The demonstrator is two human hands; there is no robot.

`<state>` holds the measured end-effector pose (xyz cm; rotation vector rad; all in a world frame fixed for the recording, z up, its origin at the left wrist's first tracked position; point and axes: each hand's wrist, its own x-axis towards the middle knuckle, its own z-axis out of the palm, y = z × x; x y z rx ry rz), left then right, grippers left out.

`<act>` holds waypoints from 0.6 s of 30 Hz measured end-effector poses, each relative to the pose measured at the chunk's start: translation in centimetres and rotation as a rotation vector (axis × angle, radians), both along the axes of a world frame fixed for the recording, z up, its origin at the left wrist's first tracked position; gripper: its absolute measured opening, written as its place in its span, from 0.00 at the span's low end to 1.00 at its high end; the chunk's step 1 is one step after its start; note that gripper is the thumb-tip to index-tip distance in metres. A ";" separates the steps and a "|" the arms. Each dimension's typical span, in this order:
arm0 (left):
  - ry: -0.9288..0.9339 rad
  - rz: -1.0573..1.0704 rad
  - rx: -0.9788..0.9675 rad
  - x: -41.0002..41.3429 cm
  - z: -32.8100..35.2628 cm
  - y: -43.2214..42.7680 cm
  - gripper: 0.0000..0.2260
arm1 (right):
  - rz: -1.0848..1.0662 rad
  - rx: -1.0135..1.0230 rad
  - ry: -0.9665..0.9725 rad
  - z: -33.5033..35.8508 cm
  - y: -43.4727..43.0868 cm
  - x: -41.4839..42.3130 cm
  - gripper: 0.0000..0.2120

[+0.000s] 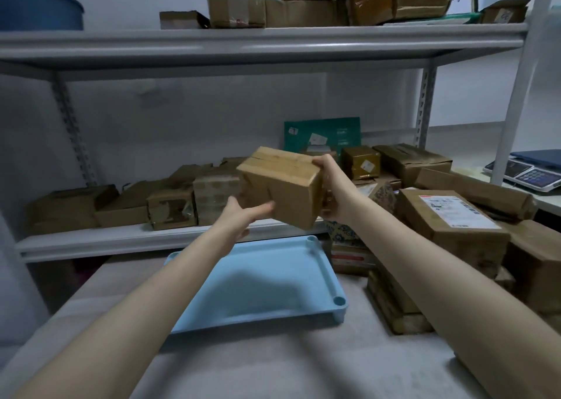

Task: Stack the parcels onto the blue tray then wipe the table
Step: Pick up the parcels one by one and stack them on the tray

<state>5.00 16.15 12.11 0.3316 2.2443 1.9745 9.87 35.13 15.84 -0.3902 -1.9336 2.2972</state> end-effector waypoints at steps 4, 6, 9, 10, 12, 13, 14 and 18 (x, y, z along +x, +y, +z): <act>-0.005 0.029 0.107 -0.5 -0.6 -3.4 0.42 | 0.116 -0.248 -0.135 -2.1 -2.3 -0.7 0.24; -0.009 0.013 0.106 -0.3 -0.7 -4.4 0.41 | 0.158 -0.331 -0.186 -2.7 -3.0 -0.9 0.25; -0.031 -0.016 0.104 -0.1 -0.9 -6.1 0.35 | 0.218 -0.374 -0.271 -3.8 -3.9 -1.7 0.26; -0.038 -0.033 0.102 0.0 -0.9 -6.4 0.29 | 0.242 -0.376 -0.288 -4.1 -4.0 -1.7 0.25; -0.067 -0.063 0.103 0.0 -1.0 -7.4 0.22 | 0.296 -0.362 -0.316 -4.9 -4.6 -1.9 0.25; -0.085 -0.074 0.106 0.1 -1.3 -7.9 0.21 | 0.315 -0.358 -0.315 -5.4 -5.0 -2.0 0.26; -0.093 -0.083 0.110 0.1 -1.3 -8.2 0.21 | 0.330 -0.360 -0.290 -5.8 -5.1 -1.9 0.26; -0.163 -0.103 0.133 -0.1 -2.0 -9.4 0.28 | 0.264 -0.332 -0.098 -6.9 -5.5 -1.7 0.21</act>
